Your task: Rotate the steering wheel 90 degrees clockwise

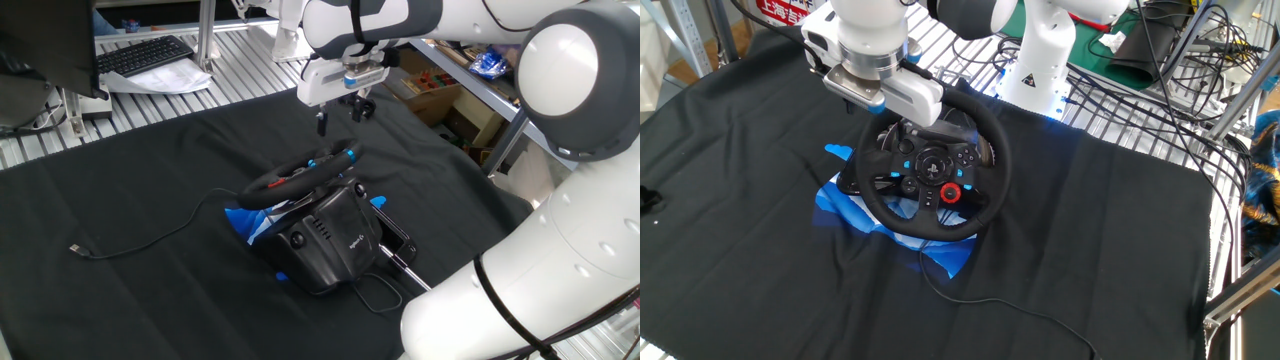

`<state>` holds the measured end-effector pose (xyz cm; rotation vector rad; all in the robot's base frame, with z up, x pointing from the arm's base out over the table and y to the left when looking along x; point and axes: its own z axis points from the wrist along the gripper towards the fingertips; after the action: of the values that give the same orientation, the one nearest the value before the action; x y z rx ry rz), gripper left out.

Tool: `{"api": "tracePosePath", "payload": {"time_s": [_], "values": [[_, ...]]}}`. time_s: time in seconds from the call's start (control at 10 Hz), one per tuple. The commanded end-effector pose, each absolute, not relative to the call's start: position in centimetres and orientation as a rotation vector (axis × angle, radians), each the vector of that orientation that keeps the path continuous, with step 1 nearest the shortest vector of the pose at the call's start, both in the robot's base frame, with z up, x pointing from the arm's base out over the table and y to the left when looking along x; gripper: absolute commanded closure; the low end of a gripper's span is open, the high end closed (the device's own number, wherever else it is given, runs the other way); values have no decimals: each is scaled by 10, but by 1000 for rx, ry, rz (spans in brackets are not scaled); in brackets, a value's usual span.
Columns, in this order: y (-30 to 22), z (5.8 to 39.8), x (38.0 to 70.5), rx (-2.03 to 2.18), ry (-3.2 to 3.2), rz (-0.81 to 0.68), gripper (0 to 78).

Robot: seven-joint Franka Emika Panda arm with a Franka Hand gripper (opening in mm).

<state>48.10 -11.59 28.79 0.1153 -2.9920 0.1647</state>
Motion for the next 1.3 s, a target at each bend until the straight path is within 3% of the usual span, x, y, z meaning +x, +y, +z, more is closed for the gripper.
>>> {"api": "tracePosePath", "payload": {"time_s": [0.1, 1.3], "values": [[-139, 275, 464, 114, -2999, 164, 1], [-142, 267, 449, 45, -3010, 139, 1]]}}
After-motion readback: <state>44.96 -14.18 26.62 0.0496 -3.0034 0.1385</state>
